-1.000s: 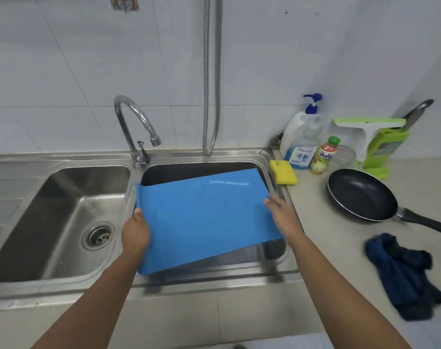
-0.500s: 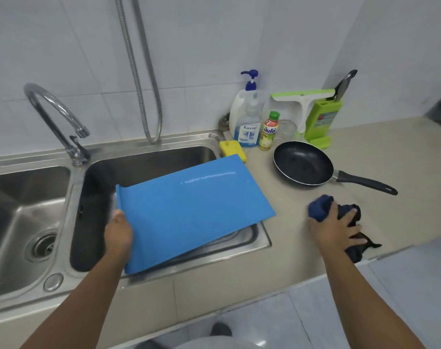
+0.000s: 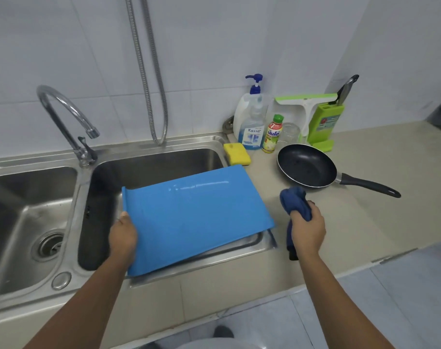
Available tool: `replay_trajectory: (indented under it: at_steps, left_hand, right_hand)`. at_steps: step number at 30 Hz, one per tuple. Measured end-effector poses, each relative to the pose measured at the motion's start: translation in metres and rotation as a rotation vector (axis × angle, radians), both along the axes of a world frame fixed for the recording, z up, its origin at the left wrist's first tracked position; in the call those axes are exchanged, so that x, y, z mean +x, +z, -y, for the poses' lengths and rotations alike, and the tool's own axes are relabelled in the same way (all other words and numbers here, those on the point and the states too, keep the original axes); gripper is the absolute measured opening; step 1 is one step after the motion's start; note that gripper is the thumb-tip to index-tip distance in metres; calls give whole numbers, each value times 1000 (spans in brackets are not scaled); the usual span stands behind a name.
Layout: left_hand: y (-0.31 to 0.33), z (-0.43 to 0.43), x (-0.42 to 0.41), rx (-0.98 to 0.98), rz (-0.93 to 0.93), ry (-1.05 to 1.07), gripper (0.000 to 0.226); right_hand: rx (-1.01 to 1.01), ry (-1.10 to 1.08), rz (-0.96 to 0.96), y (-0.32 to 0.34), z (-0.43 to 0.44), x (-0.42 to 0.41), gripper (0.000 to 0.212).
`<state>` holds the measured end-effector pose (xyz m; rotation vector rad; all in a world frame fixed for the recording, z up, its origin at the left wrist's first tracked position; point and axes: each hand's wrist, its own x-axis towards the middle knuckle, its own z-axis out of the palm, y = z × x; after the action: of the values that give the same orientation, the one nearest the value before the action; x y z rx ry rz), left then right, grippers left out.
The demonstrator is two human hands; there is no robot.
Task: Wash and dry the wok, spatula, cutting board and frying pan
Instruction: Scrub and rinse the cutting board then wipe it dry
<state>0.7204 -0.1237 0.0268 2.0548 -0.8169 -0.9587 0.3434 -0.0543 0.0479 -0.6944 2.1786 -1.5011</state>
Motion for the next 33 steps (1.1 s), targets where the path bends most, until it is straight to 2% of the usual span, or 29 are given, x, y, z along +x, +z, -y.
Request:
replay_trajectory:
  at_steps: [3, 6, 9, 15, 20, 27, 31, 33]
  left_hand:
    - [7, -5, 23, 8, -7, 35, 64]
    - [14, -11, 55, -6, 38, 41, 62]
    - [19, -17, 97, -30, 71, 42, 61]
    - [24, -18, 171, -103, 147, 71, 53]
    - [39, -12, 200, -82, 195, 56, 57]
    - [30, -8, 226, -89, 171, 45, 55]
    - [26, -10, 233, -98, 167, 51, 52]
    - [22, -10, 239, -84, 168, 54, 54]
  right_hand:
    - [-92, 137, 66, 15, 9, 58, 45]
    - [-126, 364, 15, 21, 18, 118, 40]
    - [-40, 597, -68, 15, 26, 178, 47]
    - [126, 893, -183, -5, 27, 285, 56]
    - [138, 1044, -292, -17, 24, 345, 60]
    - [105, 1158, -312, -20, 24, 412, 62]
    - [166, 1277, -541, -20, 23, 439, 70]
    - [203, 1383, -577, -22, 21, 451, 75]
